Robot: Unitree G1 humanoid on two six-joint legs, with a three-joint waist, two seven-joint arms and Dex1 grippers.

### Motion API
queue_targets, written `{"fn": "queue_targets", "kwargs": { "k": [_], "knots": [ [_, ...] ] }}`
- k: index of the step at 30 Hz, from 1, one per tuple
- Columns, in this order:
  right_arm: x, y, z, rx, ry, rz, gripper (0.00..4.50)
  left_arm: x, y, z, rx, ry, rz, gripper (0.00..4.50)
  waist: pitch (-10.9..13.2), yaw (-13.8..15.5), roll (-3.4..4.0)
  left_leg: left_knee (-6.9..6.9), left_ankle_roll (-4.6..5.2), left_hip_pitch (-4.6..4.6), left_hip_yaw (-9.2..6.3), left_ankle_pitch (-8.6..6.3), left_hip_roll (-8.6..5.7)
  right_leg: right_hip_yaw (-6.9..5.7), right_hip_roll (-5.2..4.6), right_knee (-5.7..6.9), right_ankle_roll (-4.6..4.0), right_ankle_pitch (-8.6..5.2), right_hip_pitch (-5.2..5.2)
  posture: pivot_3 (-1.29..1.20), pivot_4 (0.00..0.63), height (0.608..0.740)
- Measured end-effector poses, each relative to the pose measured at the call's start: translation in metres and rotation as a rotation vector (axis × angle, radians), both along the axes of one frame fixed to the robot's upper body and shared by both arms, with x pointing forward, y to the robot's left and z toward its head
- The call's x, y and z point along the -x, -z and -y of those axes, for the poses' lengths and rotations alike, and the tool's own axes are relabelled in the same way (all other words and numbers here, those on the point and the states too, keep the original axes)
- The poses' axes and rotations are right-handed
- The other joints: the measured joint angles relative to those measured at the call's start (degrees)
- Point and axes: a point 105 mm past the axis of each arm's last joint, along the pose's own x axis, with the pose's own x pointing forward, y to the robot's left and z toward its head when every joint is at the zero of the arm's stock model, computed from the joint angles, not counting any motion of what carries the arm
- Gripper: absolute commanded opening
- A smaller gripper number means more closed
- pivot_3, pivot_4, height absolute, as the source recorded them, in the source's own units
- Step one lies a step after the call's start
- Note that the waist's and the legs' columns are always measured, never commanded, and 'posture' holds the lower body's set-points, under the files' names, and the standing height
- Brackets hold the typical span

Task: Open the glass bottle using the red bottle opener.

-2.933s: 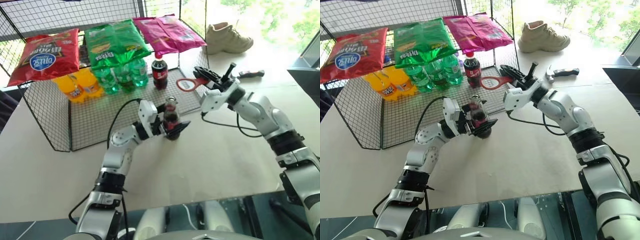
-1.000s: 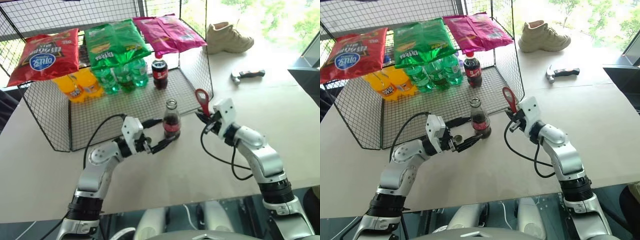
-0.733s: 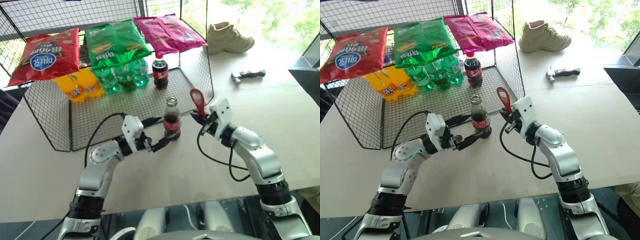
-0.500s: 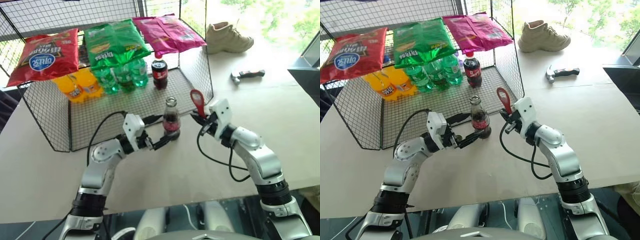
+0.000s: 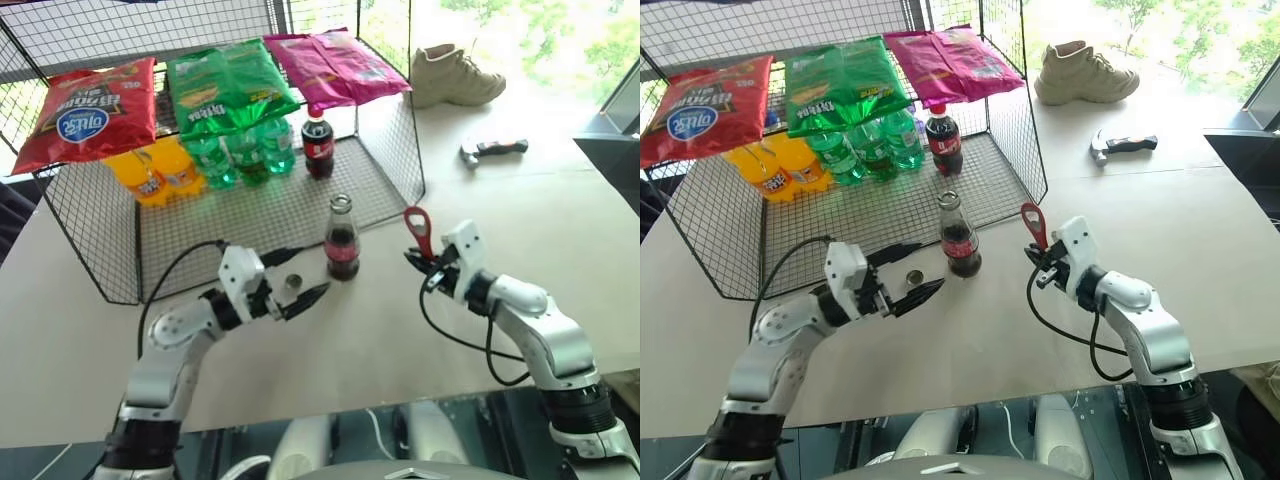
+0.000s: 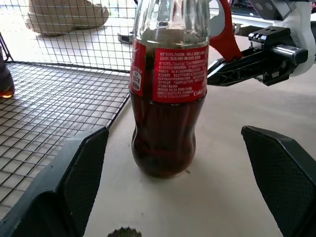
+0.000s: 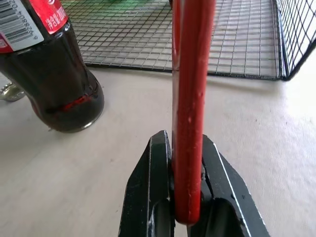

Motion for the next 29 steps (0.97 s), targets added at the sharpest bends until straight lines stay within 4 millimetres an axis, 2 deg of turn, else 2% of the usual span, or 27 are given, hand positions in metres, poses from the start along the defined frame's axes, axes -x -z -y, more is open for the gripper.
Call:
{"fn": "queue_targets", "kwargs": {
  "k": [5,7,8,9,13,18,25,29],
  "knots": [
    [0.008,0.009,0.007,0.032,-0.004,-0.05,2.59,-0.005,-0.001,-0.019,0.009,-0.131,0.001,4.5,0.0,0.26,0.0,0.02,0.01,0.0,-0.01,0.0,-0.02,-0.02,0.0,0.0,0.01,0.0,0.03,0.0,0.15,0.74],
    [0.012,0.011,0.013,0.057,-0.013,-0.06,3.76,-0.008,-0.001,-0.027,0.014,-0.193,-0.006,4.5,0.0,0.21,-0.01,0.02,0.01,0.01,0.0,-0.01,-0.02,-0.02,0.0,0.0,0.01,0.0,0.03,0.0,0.15,0.74],
    [0.013,0.011,0.016,0.062,-0.01,-0.063,4.2,-0.008,0.0,-0.028,0.014,-0.204,-0.011,4.5,0.0,0.18,-0.01,0.02,0.01,0.01,0.0,-0.01,-0.02,-0.02,0.0,-0.01,0.01,0.0,0.03,0.0,0.15,0.74],
    [0.014,0.012,0.018,0.07,-0.009,-0.067,4.43,-0.008,0.001,-0.03,0.014,-0.218,-0.02,4.5,0.0,0.16,-0.01,0.02,0.01,0.01,0.0,-0.01,-0.02,-0.02,0.0,-0.01,0.01,0.0,0.03,0.0,0.15,0.74],
    [0.02,0.015,0.04,0.102,0.022,-0.051,4.43,0.0,0.007,-0.044,0.004,-0.287,-0.062,4.5,0.0,0.18,-0.01,0.0,0.01,0.0,0.01,-0.01,-0.02,-0.02,-0.01,-0.02,0.01,-0.01,0.03,0.0,0.15,0.74],
    [0.033,0.006,0.079,0.118,0.05,0.048,4.43,0.019,0.013,-0.075,-0.04,-0.412,-0.113,4.5,-0.01,0.18,-0.02,0.0,0.03,0.05,0.02,-0.02,-0.01,-0.02,-0.02,-0.06,0.03,-0.02,0.12,0.0,0.15,0.74],
    [0.052,0.018,0.108,0.137,-0.007,0.1,4.43,0.044,0.036,-0.088,-0.084,-0.469,-0.191,4.5,0.0,0.2,-0.03,0.01,0.04,0.32,0.13,-0.03,0.07,0.02,-0.03,-0.06,-0.01,-0.08,0.34,0.0,0.15,0.74],
    [0.057,0.018,0.115,0.113,-0.061,0.099,4.43,0.049,0.04,-0.089,-0.116,-0.459,-0.191,4.5,0.0,0.22,-0.03,0.02,0.04,0.48,0.18,-0.02,0.13,0.05,-0.02,-0.05,-0.15,-0.16,0.47,0.0,0.15,0.74]
  ]
}}
